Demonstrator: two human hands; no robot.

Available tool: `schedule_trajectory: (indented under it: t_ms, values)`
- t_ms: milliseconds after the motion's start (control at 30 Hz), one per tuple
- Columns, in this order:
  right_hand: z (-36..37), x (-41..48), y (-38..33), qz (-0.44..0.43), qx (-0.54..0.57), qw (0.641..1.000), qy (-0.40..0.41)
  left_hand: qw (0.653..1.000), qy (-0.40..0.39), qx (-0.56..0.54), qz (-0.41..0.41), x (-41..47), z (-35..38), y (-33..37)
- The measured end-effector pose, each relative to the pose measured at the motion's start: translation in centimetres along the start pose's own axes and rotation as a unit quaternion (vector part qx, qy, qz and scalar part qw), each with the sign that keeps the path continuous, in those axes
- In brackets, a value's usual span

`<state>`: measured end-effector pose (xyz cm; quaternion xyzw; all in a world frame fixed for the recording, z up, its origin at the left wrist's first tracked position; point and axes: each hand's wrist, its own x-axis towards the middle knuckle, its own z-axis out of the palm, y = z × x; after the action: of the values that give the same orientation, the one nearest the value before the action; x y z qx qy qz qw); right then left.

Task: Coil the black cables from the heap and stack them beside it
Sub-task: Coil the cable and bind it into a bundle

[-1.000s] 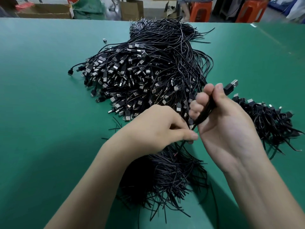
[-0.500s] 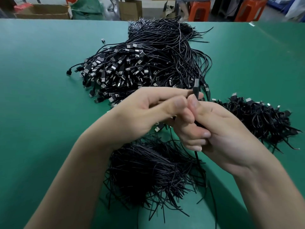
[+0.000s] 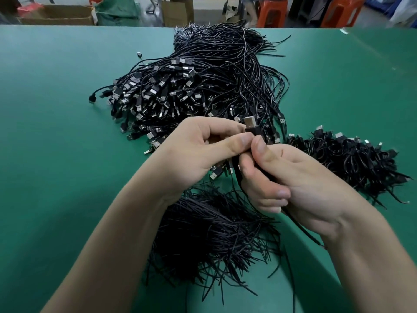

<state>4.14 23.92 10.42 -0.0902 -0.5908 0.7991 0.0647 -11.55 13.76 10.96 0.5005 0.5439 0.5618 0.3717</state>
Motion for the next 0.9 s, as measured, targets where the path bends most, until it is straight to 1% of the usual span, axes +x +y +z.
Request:
schedule_trajectory:
  t_ms: [100,167,233,333,400,533,633,767,833,900]
  values:
    - [-0.1,-0.1,-0.1,0.012,-0.002,1.0,0.019,1.0,0.019,0.011,-0.007,0.2,0.2,-0.5]
    - [0.0,-0.1,0.0,0.009,0.016,1.0,0.022,0.999,0.031,0.027,-0.001,0.3,0.3,-0.7]
    - [0.0,0.0,0.1,0.006,0.054,0.999,0.0,0.999,0.038,0.035,0.008,0.3,0.1,-0.6]
    - [-0.2,0.1,0.1,0.006,0.108,0.993,-0.056,0.999,0.031,0.029,0.025,0.4,-0.3,-0.6]
    - [-0.1,0.2,0.2,-0.003,0.115,0.991,-0.066,0.999,0.031,0.02,0.032,0.3,-0.4,-0.6]
    - [0.6,0.6,0.6,-0.039,0.035,0.999,0.004,0.999,0.049,0.007,0.021,0.3,-0.7,-0.7]
    - [1.3,0.8,0.7,-0.061,0.02,0.996,0.06,0.998,0.06,0.017,0.027,0.2,-1.0,-0.9]
    - [1.9,1.2,0.8,-0.097,0.007,0.987,0.128,0.996,0.068,0.036,0.048,0.3,-1.2,-1.0]
    - [2.0,1.3,1.1,-0.12,-0.005,0.977,0.177,0.995,0.072,0.023,0.068,0.3,-1.1,-1.0]
    - [2.1,1.4,1.3,-0.132,-0.013,0.965,0.227,0.993,0.092,0.017,0.076,0.3,-0.9,-0.9]
